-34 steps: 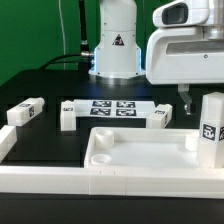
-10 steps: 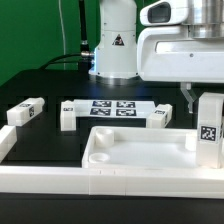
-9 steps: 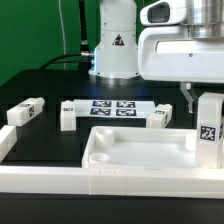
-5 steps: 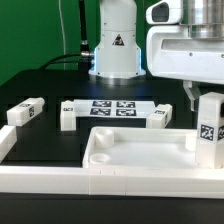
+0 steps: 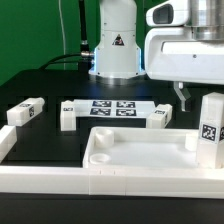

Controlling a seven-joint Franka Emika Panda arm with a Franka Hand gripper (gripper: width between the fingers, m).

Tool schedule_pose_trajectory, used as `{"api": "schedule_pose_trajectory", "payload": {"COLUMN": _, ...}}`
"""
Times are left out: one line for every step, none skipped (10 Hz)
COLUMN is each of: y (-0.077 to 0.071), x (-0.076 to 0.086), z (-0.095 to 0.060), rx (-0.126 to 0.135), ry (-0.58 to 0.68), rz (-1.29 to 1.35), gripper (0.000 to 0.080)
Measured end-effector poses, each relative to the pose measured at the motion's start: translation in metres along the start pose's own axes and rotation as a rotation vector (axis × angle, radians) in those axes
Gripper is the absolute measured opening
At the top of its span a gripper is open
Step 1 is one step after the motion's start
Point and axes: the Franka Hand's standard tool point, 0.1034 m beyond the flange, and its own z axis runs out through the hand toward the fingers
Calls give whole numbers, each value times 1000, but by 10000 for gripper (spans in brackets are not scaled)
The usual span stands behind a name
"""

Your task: Assemble desk

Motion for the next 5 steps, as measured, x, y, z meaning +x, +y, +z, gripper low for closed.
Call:
{"api": "schedule_pose_trajectory", "payload": {"y": -1, "x": -1, "z": 0, "rx": 0, "ry": 0, "rz": -86, "gripper": 648}}
{"api": "schedule_pose_trajectory", "payload": {"y": -1, "x": -1, "z": 0, "rx": 0, "ry": 0, "rz": -152, "gripper": 649}}
{"api": "schedule_pose_trajectory", "payload": {"y": -1, "x": -1, "z": 0, "rx": -1, "ry": 0, "rz": -257, "gripper": 649}}
{"api": "schedule_pose_trajectory", "payload": {"y": -1, "x": -1, "z": 0, "rx": -2, "ry": 1, "rz": -325, "gripper": 649}}
{"api": "schedule_pose_trajectory", "payload": {"y": 0, "x": 0, "z": 0, "rx": -13, "ry": 5, "rz": -438, "gripper": 649}}
